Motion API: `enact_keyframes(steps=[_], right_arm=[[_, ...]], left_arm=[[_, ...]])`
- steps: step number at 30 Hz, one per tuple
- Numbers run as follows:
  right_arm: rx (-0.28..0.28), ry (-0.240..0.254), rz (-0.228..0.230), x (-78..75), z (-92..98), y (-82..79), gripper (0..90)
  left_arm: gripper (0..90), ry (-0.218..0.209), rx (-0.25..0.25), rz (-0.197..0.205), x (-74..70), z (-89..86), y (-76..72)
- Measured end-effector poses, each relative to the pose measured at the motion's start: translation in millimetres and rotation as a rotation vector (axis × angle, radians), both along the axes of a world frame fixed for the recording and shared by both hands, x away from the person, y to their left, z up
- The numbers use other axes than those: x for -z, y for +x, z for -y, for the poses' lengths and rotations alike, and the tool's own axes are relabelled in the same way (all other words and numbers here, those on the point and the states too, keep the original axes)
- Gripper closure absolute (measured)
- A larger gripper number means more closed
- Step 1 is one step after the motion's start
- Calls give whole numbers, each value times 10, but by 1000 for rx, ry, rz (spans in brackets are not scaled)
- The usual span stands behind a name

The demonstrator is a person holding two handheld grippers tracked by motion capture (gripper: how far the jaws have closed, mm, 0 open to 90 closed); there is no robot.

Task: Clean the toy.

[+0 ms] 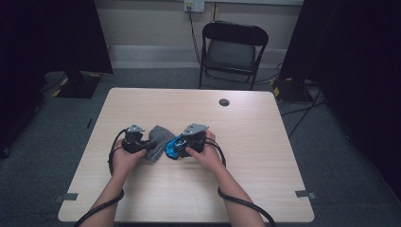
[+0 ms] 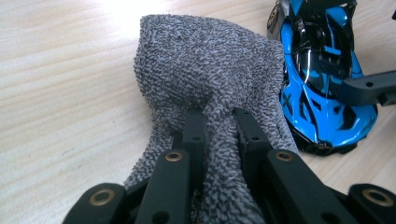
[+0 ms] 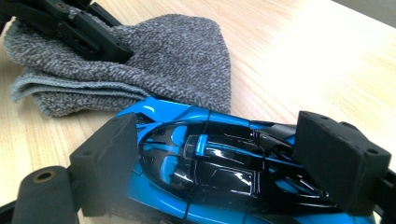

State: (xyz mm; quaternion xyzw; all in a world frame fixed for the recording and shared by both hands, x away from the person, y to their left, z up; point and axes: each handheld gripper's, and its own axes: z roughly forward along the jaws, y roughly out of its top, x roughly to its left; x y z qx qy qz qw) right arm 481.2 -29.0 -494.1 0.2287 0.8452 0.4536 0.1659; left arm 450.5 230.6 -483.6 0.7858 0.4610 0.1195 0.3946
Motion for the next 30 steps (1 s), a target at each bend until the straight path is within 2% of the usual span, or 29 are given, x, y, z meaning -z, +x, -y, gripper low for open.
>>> enact_keyframes(steps=[7, 13, 21, 30], right_arm=[[1, -1, -1, -2, -3, 0, 138], [2, -1, -1, -1, -3, -1, 138], [1, -1, -1, -2, -3, -1, 138], [3, -4, -2, -5, -6, -2, 138]], left_arm=[[774, 10, 5, -4, -14, -49, -55], [774, -5, -2, -13, -7, -100, -104], [773, 23, 9, -18, -36, -169, -196], [773, 23, 11, -16, -35, -254, -309]])
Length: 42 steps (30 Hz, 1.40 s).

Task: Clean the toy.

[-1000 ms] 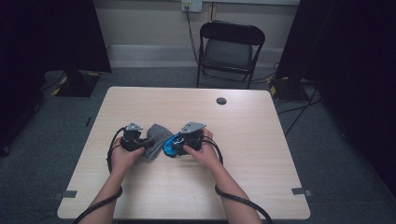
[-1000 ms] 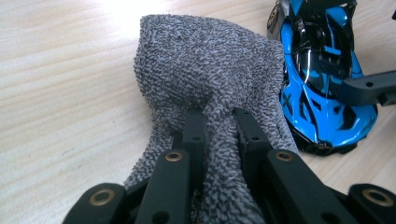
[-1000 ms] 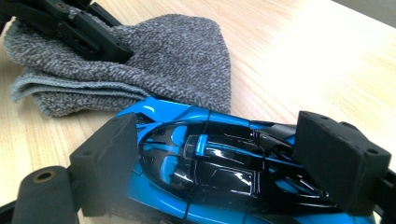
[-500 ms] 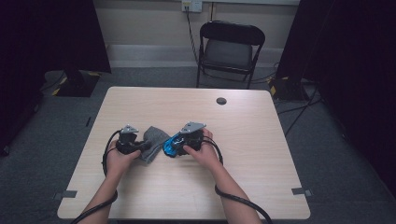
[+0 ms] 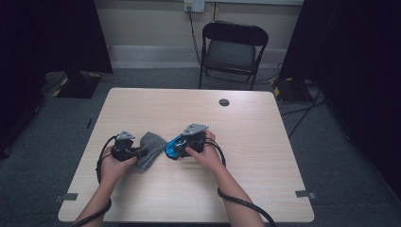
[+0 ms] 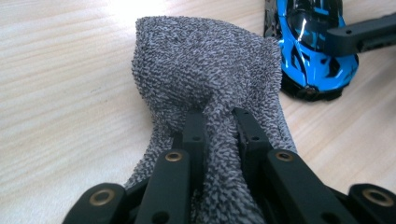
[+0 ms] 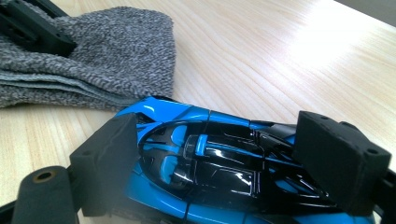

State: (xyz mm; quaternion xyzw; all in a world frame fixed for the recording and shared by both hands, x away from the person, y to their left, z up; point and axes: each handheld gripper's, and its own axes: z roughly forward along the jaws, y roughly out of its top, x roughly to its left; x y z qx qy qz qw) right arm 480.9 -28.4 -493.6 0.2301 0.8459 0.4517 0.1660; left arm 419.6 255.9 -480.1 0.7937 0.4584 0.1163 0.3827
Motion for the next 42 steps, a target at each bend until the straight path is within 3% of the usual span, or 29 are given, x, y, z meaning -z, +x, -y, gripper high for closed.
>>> enact_keyframes(steps=[14, 17, 20, 31, 42], right_arm=[[-3, 1, 1, 2, 6, 5, 138], [-3, 2, 2, 3, 6, 4, 138], [-4, 0, 1, 0, 5, 5, 138], [-7, -1, 0, 0, 9, 7, 138], [-12, -10, -6, -11, 9, 16, 138]], left_arm=[[773, 19, 22, -19, -49, -149, -145], [774, 26, -5, -3, -80, -187, -168], [773, 0, -44, 21, -138, -244, -154], [773, -57, -103, 71, -336, -240, 95], [773, -52, -105, 63, -260, 8, 449]])
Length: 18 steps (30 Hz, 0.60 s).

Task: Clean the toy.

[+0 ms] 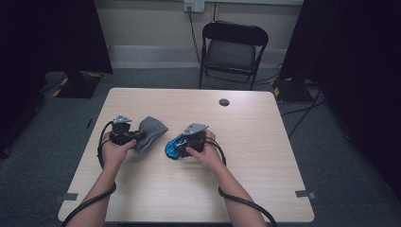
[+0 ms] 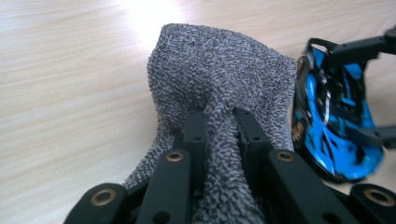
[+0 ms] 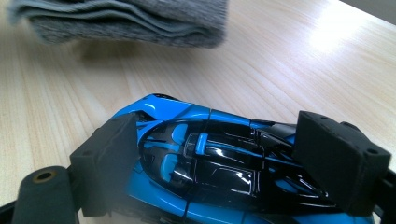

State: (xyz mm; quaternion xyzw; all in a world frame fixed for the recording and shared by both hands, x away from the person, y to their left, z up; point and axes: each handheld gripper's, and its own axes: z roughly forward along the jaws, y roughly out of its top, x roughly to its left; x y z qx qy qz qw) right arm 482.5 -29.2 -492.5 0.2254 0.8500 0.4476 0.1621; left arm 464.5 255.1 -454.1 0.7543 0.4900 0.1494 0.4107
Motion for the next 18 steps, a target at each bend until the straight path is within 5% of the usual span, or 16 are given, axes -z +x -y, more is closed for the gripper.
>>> enact_keyframes(steps=[18], right_arm=[[-8, -11, -6, -11, 2, 9, 138]], left_arm=[[773, -7, 39, 6, 83, 492, 378]])
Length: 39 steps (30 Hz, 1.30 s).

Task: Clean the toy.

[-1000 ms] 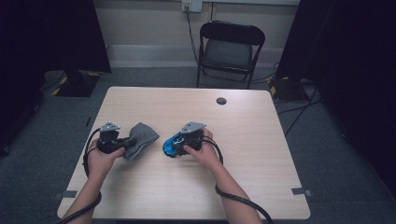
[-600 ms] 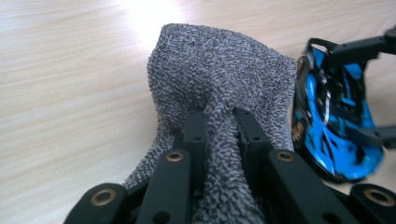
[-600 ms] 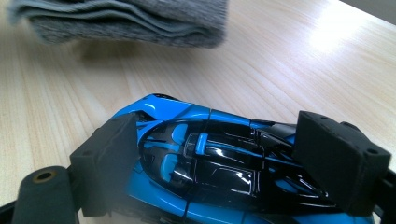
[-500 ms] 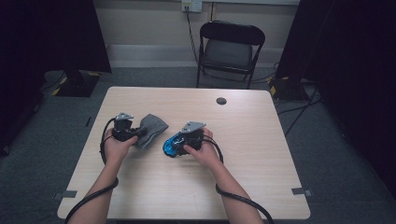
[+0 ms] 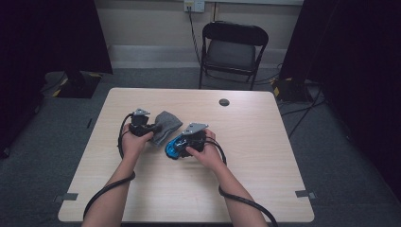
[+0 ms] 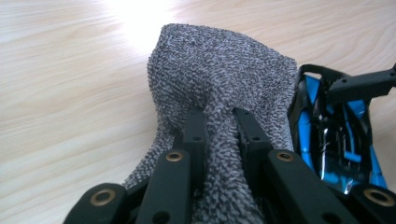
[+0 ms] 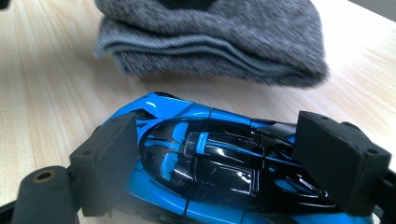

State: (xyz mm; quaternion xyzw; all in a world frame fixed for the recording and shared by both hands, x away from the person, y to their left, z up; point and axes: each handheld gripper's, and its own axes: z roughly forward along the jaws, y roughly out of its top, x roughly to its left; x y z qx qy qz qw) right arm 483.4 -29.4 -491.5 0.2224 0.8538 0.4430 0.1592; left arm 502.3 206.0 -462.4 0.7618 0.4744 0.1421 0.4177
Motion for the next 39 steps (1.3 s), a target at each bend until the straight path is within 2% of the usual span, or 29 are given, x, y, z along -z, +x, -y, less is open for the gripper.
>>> enact_keyframes(steps=[13, 18, 20, 22, 30, 39], right_arm=[[-1, -4, -5, -6, -2, 5, 138], [1, -4, -5, -6, -3, 1, 138], [1, -3, -4, -4, -4, -2, 137], [3, -2, -3, -3, -4, -4, 138], [3, -4, -5, -6, -7, -3, 138], [3, -4, -4, -5, -11, -6, 138]], left_arm=[[771, 22, 26, 7, 87, 258, 149], [768, 71, 54, 2, 154, 345, 183], [766, 75, 58, 3, 180, 371, 186], [765, 83, 67, 2, 200, 386, 185], [762, 64, 83, 11, 248, 363, 168], [763, 76, 98, 10, 239, 328, 122]])
